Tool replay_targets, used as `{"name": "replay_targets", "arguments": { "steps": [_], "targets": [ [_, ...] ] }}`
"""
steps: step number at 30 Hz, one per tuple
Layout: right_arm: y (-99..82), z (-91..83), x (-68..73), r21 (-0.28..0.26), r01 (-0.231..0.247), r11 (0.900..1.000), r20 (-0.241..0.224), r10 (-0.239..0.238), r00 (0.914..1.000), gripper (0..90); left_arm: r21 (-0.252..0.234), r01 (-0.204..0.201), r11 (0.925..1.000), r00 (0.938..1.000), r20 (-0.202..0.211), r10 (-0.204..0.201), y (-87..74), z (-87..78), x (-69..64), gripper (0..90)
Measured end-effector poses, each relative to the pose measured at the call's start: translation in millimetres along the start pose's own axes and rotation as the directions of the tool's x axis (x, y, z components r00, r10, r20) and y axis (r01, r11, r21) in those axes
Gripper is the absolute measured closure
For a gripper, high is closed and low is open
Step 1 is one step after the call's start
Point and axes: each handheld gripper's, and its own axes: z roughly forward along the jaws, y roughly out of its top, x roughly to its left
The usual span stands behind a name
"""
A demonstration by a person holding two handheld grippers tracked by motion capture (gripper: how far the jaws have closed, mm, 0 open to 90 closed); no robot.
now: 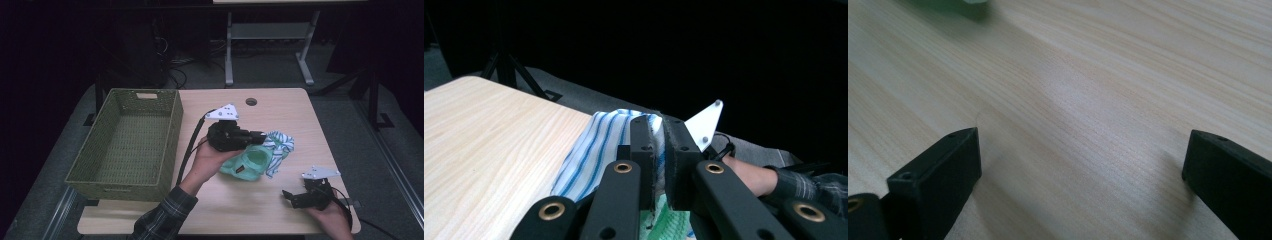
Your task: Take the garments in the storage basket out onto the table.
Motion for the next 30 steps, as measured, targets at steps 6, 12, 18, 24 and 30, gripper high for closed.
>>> {"name": "replay_targets", "arguments": {
  "steps": [6,12,18,24,30],
  "targets": [
    [0.0,0.0,0.1,0.001,-0.002,1.0000,-0.001,0.002,1.0000,1.8,-0.011,-0.020,0.9997,0.9998,-0.003,0.020,7.1,-12.3,-10.4,84.2],
    [0.0,-0.1,-0.1,0.001,-0.001,1.0000,0.001,0.001,1.0000,1.8,-0.034,-0.027,0.9991,0.9996,0.007,0.027,12.9,-23.4,-24.2,84.2],
    [-0.1,0.0,-0.2,0.000,-0.001,1.0000,0.003,0.001,1.0000,1.8,-0.050,-0.038,0.9980,0.9993,-0.001,0.038,18.6,-34.2,-33.0,84.2],
    [0.0,0.1,-0.4,0.001,-0.004,1.0000,0.005,0.004,1.0000,1.8,-0.029,0.006,0.9996,0.9998,-0.021,-0.007,5.8,-30.5,-13.9,84.2],
    [0.0,0.2,-0.4,-0.001,-0.004,1.0000,0.006,0.004,1.0000,1.8,0.002,0.031,0.9995,0.9982,-0.052,-0.031,-14.6,-19.9,10.2,84.2]
  ]
}}
